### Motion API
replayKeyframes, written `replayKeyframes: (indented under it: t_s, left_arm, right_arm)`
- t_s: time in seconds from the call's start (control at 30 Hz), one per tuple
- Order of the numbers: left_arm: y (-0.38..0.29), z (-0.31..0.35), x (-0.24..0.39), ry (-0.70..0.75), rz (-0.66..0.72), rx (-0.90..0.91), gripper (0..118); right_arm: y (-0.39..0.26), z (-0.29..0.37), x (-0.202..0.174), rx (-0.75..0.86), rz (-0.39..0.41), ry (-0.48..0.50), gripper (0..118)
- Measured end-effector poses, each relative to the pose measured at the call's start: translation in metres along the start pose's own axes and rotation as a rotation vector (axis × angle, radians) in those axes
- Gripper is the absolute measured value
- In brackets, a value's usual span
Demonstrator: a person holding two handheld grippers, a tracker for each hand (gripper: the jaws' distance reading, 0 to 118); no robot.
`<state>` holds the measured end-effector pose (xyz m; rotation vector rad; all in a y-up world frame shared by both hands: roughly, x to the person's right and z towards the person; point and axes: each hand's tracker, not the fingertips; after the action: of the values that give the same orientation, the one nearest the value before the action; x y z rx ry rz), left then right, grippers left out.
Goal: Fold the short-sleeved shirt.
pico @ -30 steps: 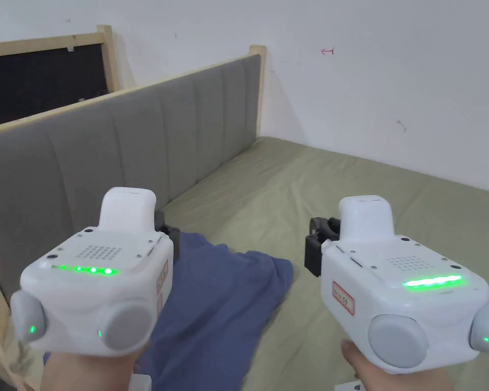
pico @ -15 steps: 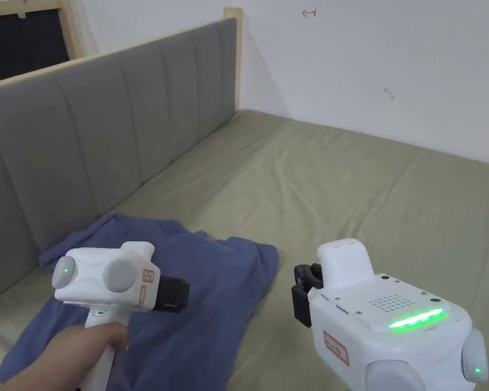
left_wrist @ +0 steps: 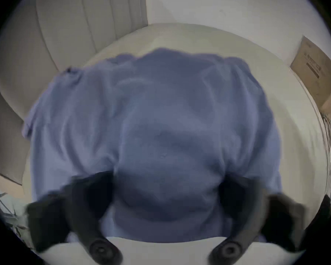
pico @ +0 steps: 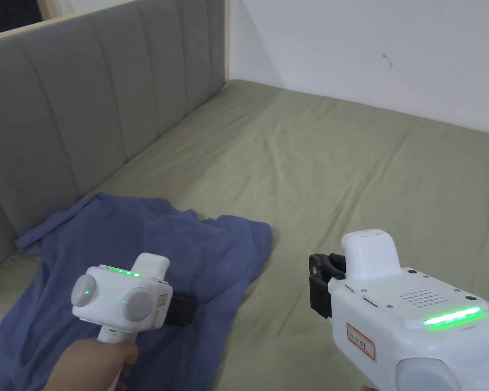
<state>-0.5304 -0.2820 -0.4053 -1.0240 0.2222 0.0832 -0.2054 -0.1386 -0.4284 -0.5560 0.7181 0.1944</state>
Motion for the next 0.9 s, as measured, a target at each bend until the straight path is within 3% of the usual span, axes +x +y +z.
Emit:
replayKeyframes:
  t_s: [0.03,0.07,0.13,0.2,0.37,0.53,0.9]
  left_arm:
    - [-0.002,0.014,-0.002,0.016,-0.028,0.072,55]
    - [-0.005,0.026,-0.002,0.062,-0.059,0.131,0]
    - [-0.013,0.049,0.002,0.177,-0.151,0.183,0]
    - [-0.016,0.071,-0.006,0.075,-0.106,0.196,0]
    - [-0.001,0.157,-0.003,0.099,-0.16,0.325,0]
    - [0.027,0.24,0.021,0.026,-0.199,0.476,0]
    - [0.095,0.344,0.216,-0.436,-0.424,0.684,0]
  right_arm:
    - [-0.001,0.002,0.001,-0.001,-0.002,-0.002,0]
    - [-0.001,0.006,0.002,0.002,-0.007,-0.005,0]
    - [-0.002,0.014,0.005,0.013,-0.016,0.002,0]
    - [-0.001,0.022,0.005,0.024,-0.019,-0.002,0]
    - [0.003,0.05,0.013,0.057,-0.033,-0.011,0]
    - [0.007,0.096,0.028,0.136,-0.045,-0.036,0]
    - [-0.004,0.244,0.104,0.295,-0.141,-0.248,0]
